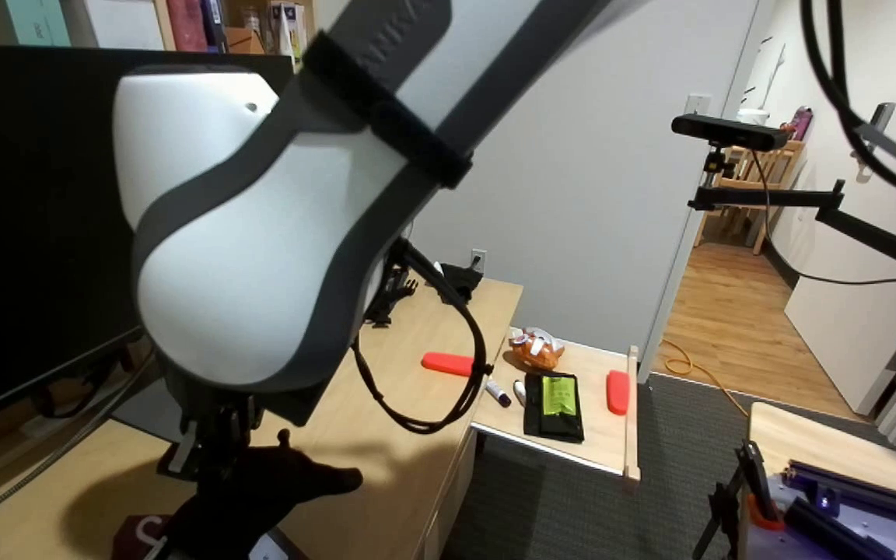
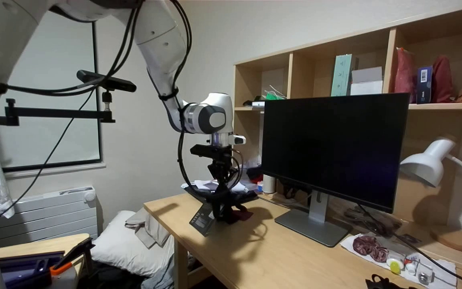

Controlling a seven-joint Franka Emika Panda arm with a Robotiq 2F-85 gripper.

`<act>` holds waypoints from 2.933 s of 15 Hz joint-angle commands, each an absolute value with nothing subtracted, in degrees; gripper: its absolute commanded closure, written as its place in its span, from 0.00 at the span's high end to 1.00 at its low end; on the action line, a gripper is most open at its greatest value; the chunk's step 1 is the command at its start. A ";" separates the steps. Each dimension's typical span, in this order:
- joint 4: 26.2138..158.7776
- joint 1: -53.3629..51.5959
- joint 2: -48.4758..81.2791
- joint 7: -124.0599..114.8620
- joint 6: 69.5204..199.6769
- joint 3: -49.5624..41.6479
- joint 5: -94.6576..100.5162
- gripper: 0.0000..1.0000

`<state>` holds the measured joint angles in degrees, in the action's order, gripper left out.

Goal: Move the black gloves to the left then put the orange object in the drawer

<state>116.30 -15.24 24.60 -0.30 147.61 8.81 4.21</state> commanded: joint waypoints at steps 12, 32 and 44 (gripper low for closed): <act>115.05 -17.11 23.77 -5.21 148.55 4.47 10.53 0.96; 119.55 -0.91 17.82 13.53 138.41 3.84 -0.38 1.00; 116.68 0.47 26.77 10.68 148.04 -2.76 10.38 1.00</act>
